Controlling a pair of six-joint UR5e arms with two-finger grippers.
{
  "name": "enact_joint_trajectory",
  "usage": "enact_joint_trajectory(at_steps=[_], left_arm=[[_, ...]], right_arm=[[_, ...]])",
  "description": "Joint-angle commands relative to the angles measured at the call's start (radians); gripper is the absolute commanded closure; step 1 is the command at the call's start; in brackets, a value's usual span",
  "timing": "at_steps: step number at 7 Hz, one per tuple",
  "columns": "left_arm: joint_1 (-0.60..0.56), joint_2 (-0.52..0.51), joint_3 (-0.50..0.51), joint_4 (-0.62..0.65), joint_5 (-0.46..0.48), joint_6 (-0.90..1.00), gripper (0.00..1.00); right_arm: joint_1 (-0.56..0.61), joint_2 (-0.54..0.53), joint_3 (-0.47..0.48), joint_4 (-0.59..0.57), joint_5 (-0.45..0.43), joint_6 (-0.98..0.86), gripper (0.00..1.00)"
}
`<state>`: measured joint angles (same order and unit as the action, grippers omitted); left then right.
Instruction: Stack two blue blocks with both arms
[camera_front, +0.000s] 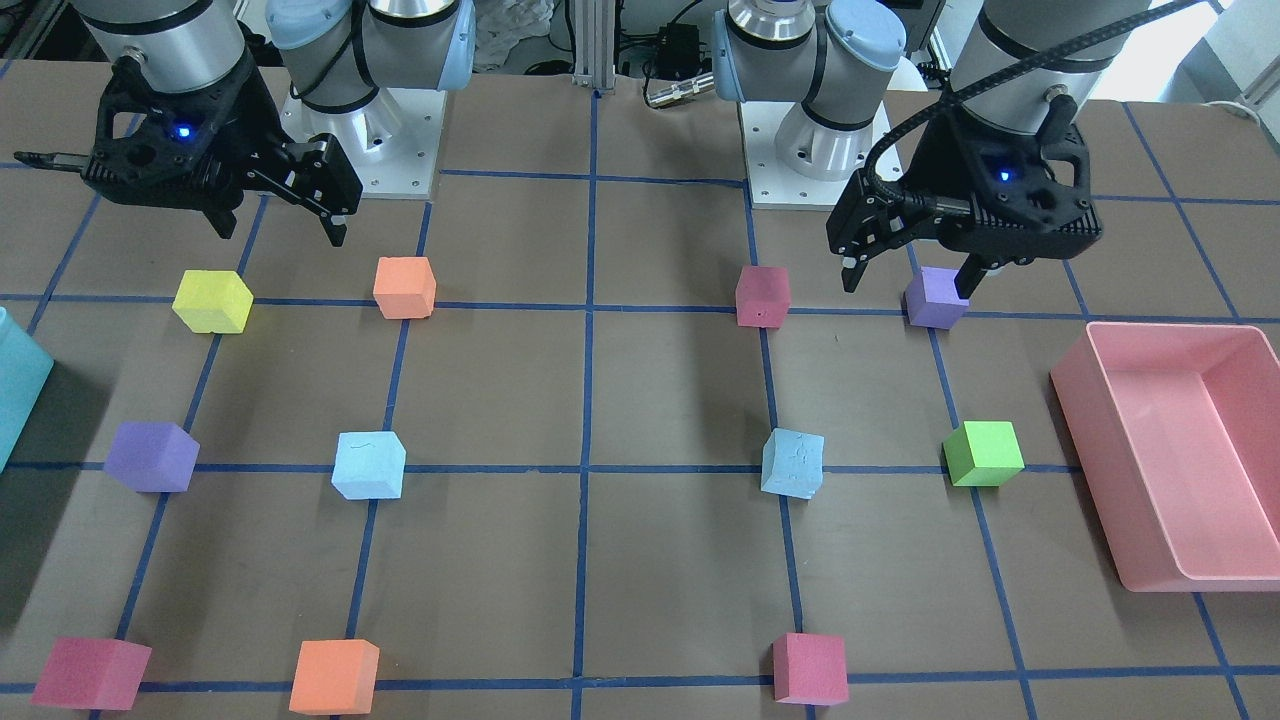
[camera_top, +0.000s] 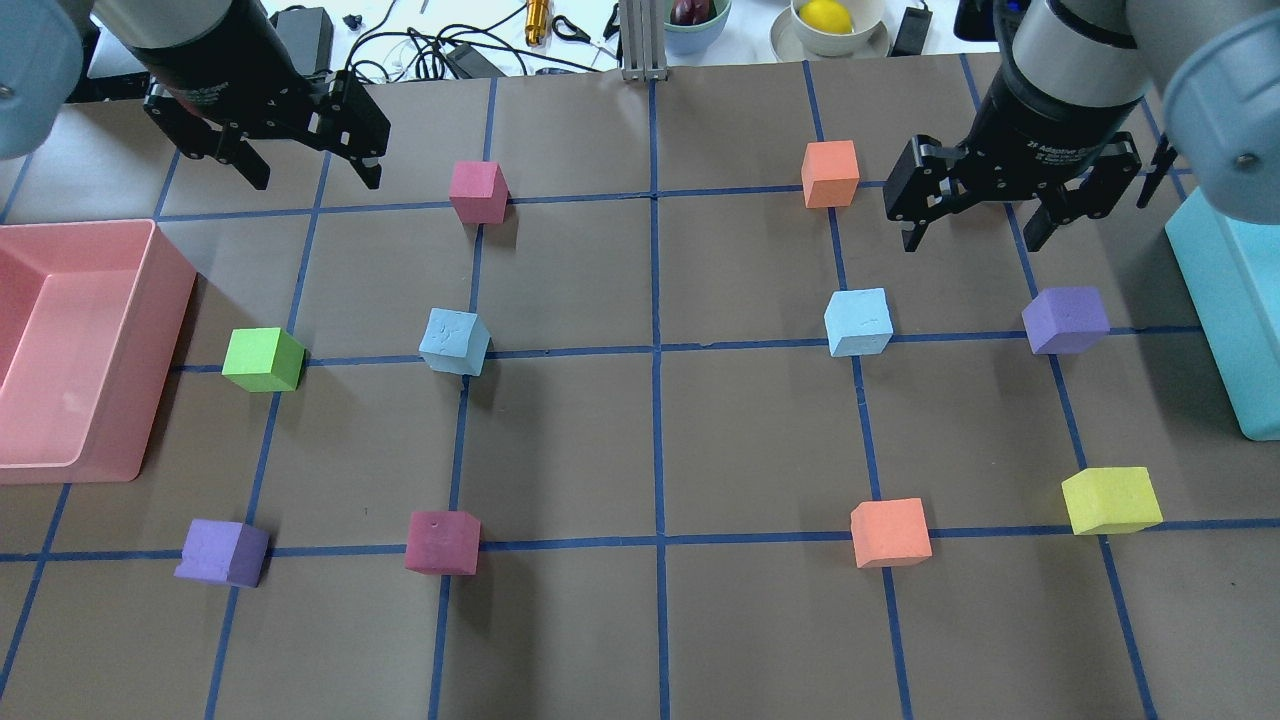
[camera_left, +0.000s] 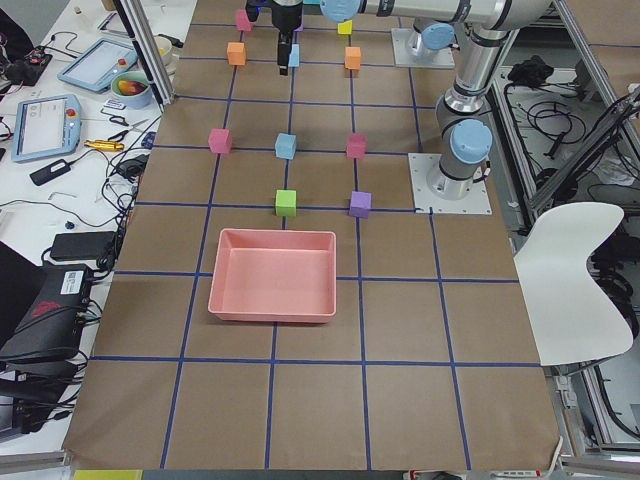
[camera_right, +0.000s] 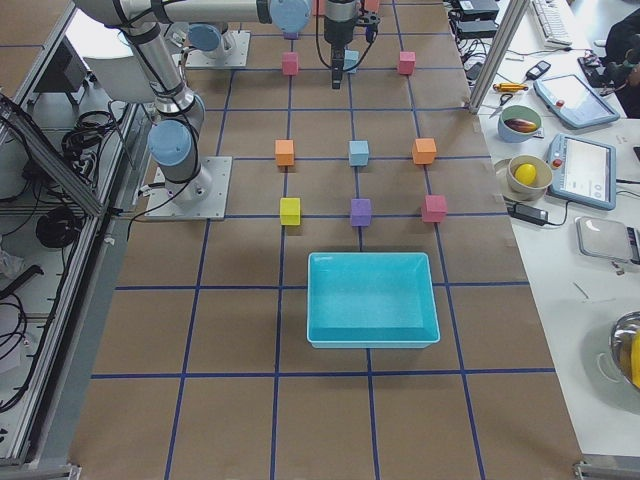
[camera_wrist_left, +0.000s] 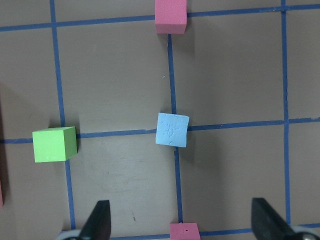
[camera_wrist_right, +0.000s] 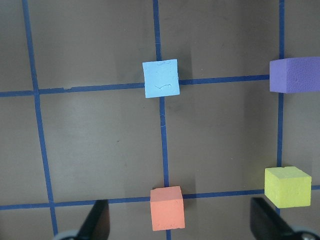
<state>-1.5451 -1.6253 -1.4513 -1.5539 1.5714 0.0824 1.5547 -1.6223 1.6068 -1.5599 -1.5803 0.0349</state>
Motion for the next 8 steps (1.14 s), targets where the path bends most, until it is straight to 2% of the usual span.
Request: enact_joint_trajectory(at_steps=[1,8], left_arm=[[0.0,0.002,0.002,0.0,-0.001,0.004,0.0],[-0.003,-0.004,-0.003,0.0,-0.01,0.004,0.0]], right_arm=[[0.001,0.001,0.001,0.0,-0.001,-0.001,0.0],[0.002,0.013,0.013,0.0,-0.004,-0.001,0.0]])
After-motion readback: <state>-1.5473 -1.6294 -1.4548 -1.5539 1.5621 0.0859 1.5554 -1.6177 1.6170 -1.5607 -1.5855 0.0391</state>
